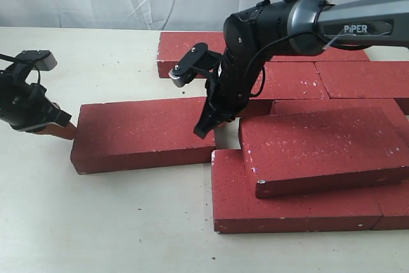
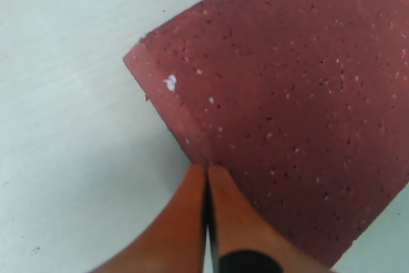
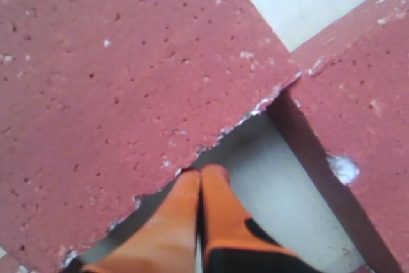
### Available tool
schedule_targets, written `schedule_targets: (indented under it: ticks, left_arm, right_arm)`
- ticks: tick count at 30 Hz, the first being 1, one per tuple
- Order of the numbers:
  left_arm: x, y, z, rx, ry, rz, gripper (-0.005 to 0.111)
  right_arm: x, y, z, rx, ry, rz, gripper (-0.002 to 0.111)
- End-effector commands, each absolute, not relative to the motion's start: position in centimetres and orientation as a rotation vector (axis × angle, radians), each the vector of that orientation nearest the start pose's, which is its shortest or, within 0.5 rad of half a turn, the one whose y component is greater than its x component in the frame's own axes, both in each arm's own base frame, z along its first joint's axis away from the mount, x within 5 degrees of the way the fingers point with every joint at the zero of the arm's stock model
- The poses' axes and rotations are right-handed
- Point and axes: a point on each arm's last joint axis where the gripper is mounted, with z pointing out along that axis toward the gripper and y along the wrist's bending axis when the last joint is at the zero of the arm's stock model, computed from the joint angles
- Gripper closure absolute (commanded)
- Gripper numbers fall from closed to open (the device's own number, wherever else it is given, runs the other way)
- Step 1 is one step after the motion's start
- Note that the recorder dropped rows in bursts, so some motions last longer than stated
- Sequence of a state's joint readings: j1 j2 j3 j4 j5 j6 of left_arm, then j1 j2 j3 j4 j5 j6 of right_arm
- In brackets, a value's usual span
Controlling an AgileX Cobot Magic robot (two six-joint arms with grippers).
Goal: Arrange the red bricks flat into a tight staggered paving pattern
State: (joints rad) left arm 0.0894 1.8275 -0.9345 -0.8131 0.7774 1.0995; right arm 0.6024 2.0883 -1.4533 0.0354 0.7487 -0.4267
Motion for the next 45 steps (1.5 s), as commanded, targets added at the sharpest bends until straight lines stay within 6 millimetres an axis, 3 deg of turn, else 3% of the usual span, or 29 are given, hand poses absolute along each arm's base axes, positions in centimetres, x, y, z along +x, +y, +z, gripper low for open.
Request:
schedule_targets:
  ticks: [1,8,17,22,30,37,45]
  left_arm:
    - [31.7,-2.1,14.6,0.526,2.686,-0.702,0.107]
    - [31.9,-2.2,14.7,0.538,2.648,-0.711,0.107]
    - [32.0,-2.3,14.8,0.558,2.624,-0.713,0.107]
    - [32.5,-1.8,14.6,0.523,2.614,-0.611,0.107]
    - [31.6,-2.0,14.5,0.65,2.653,-0.653,0.107]
    - [31.8,-1.8,14.4,0.645,2.65,-0.629,0.107]
    - [32.1,-1.6,14.4,0.619,2.639,-0.574,0.107]
  right_arm:
    - [34.6,23.8,15.3,-1.402,2.521,0.022,0.109]
    - [34.6,23.4,15.6,-1.421,2.528,-0.028,0.109]
    - [34.7,22.7,18.7,-1.223,2.53,-0.086,0.109]
    - [35.4,23.6,17.9,-1.171,2.466,-0.012,0.109]
    - [37.4,25.2,14.9,-1.126,2.304,0.045,0.109]
    - [38.2,25.9,15.6,-1.109,2.157,0.057,0.109]
    - [38.7,26.3,16.1,-1.092,2.13,0.066,0.109]
